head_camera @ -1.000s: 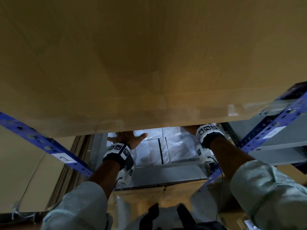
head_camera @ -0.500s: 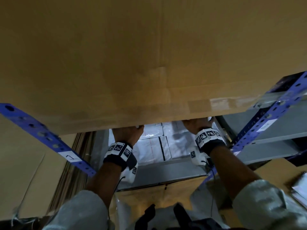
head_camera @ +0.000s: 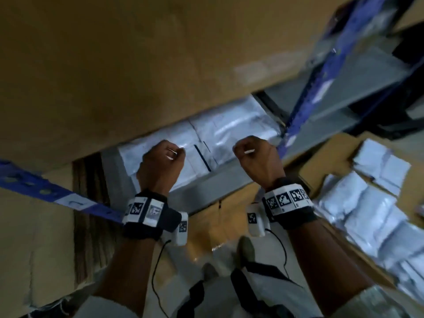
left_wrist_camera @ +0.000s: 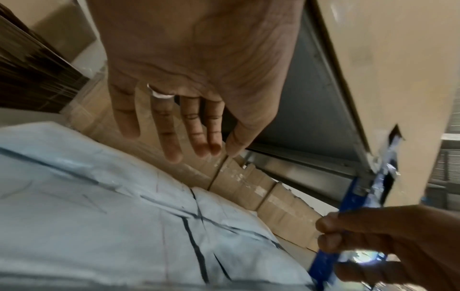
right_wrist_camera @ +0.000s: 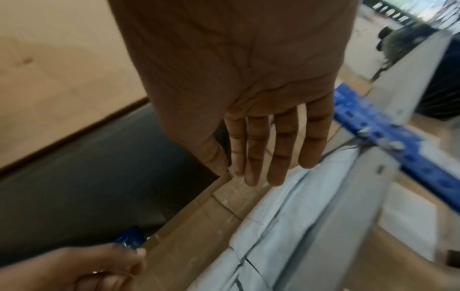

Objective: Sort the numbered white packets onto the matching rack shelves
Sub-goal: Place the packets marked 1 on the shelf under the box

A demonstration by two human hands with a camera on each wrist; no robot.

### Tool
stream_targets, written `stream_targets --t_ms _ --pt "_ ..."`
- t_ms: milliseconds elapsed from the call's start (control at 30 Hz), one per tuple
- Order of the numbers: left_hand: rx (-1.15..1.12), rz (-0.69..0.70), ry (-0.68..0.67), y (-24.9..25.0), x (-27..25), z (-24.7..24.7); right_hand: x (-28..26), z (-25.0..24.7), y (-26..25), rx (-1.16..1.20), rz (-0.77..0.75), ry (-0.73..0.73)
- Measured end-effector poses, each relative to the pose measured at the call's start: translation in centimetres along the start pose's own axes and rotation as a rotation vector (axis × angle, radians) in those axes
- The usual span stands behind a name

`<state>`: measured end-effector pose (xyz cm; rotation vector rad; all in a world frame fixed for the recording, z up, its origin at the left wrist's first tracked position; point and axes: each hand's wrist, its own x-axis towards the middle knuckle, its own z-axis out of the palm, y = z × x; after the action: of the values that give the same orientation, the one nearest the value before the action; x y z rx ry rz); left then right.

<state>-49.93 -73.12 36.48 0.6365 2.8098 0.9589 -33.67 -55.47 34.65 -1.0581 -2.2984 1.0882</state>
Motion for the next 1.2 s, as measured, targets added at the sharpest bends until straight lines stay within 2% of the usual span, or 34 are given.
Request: stream_targets --t_ms 200,400,600,900,1067,1200 --pt "-0.026 0.098 -0.132 3.0 -4.7 3.0 -8.5 -3.2 5.3 0.003 0.134 0.107" --pt "-0.139 0.186 -0.304 7.5 -9.0 7.5 -12.6 -8.0 9.5 0.045 0.252 0.168" --pt "-0.177 0.202 -0.406 12.2 -13.3 13.9 -13.5 -12.9 14.9 0.087 0.288 0.196" --pt "-0.207 0.207 -0.415 23.2 -18.0 22.7 -11.3 -25.6 26.0 0.041 0.415 0.193" --pt "-0.18 0.21 -0.543 26.1 -20.3 26.7 -12.9 -28.5 31.2 0.087 0.518 0.206" --pt "-0.143 0.244 -0.713 29.6 -19.2 30.2 -14.0 -29.0 34.9 0.155 0.621 0.242"
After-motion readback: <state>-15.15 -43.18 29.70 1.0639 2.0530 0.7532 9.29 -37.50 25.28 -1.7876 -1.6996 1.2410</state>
